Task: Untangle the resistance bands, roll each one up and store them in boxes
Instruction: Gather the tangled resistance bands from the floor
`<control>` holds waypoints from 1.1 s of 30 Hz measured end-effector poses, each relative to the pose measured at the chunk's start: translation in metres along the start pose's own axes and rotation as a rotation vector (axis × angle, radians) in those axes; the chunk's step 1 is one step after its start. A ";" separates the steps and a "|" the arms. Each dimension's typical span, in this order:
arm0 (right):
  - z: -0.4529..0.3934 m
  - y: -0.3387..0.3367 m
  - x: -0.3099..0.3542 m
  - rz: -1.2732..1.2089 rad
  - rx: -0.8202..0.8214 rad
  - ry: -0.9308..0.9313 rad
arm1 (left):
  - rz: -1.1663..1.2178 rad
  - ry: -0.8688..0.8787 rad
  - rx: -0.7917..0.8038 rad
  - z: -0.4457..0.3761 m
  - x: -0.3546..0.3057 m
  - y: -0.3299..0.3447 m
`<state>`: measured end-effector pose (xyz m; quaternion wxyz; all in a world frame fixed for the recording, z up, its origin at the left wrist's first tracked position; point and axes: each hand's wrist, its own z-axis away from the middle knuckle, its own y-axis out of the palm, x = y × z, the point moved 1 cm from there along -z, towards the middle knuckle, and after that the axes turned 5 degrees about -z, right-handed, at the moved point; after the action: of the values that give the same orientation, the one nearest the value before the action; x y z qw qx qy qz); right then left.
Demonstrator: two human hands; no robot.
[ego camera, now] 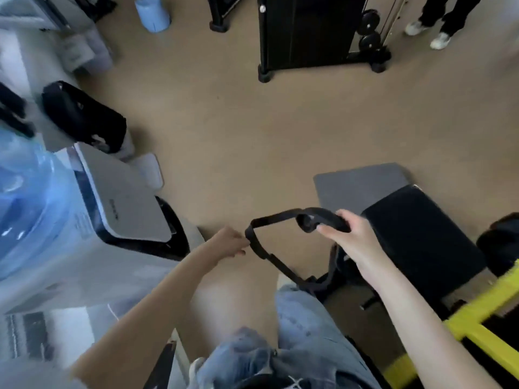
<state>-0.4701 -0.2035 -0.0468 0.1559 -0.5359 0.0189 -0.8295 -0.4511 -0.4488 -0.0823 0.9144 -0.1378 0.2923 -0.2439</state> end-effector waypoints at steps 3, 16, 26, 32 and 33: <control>-0.060 0.026 0.053 0.076 0.131 -0.051 | 0.069 0.050 -0.052 -0.025 -0.019 -0.045; -0.442 0.145 0.252 0.417 0.194 -0.212 | 0.324 0.114 -0.391 -0.261 -0.152 -0.344; -0.730 0.203 0.401 0.589 0.152 -0.368 | 0.239 0.179 -0.443 -0.435 -0.287 -0.588; -0.923 0.294 0.505 0.734 0.492 -0.516 | 0.307 0.043 -0.555 -0.543 -0.342 -0.730; -0.946 0.313 0.528 0.750 0.549 -0.532 | 0.311 0.041 -0.567 -0.556 -0.352 -0.754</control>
<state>-1.4415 -0.7767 -0.0447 0.5755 -0.6238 -0.0490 -0.5266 -1.3112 -0.9600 -0.0597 0.8600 -0.3356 0.3843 -0.0128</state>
